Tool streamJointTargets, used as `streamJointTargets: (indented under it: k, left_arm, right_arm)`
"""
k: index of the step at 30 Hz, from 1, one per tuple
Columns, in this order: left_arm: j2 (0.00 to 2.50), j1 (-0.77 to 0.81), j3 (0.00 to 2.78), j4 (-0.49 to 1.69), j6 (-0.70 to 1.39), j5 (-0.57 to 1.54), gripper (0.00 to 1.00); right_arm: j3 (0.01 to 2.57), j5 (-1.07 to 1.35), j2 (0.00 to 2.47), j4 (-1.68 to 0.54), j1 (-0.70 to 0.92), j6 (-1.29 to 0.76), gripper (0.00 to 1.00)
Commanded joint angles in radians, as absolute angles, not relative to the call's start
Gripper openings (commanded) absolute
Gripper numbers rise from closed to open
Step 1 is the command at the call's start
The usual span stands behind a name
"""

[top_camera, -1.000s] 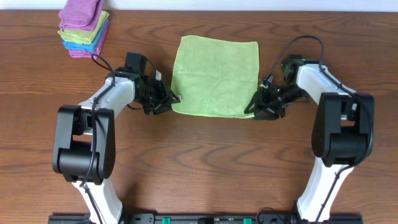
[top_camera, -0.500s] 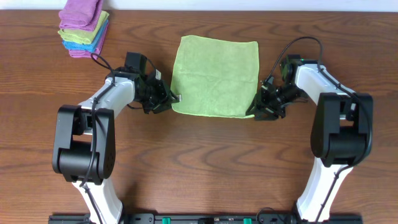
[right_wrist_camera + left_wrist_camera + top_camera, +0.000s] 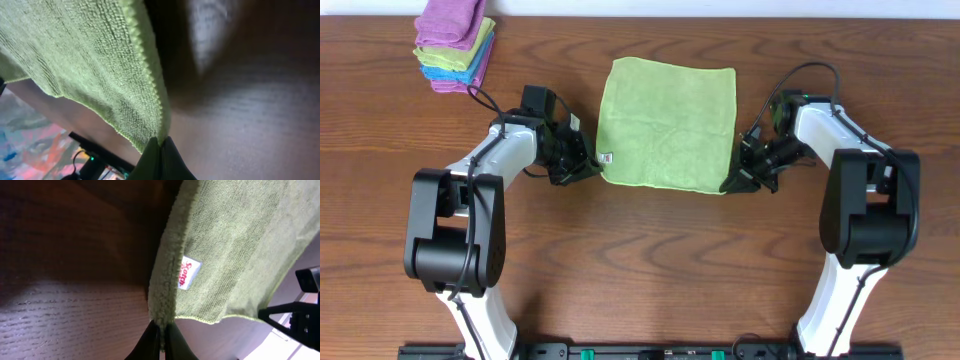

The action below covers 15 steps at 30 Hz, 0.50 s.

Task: Fold the cloth
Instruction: 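Grasp the cloth's left and right near edges with both grippers, then lift the near edge with both grippers and fold it toward the back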

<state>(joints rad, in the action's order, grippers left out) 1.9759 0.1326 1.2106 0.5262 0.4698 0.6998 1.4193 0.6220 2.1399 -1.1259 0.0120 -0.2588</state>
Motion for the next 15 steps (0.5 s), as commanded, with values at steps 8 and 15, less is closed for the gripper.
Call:
streamJointTargets:
  k: [8,15]
  left_arm:
    - [1.843,0.133,1.213,0.665,0.403,0.635,0.06]
    - [1.813,0.207,1.213,0.746,0.417,0.613,0.06]
  right_arm:
    - [1.419,0.545,2.02,-1.136,-0.067,-0.227,0.02]
    - [1.419,0.542,2.014,-1.115,-0.041,-0.228,0.02]
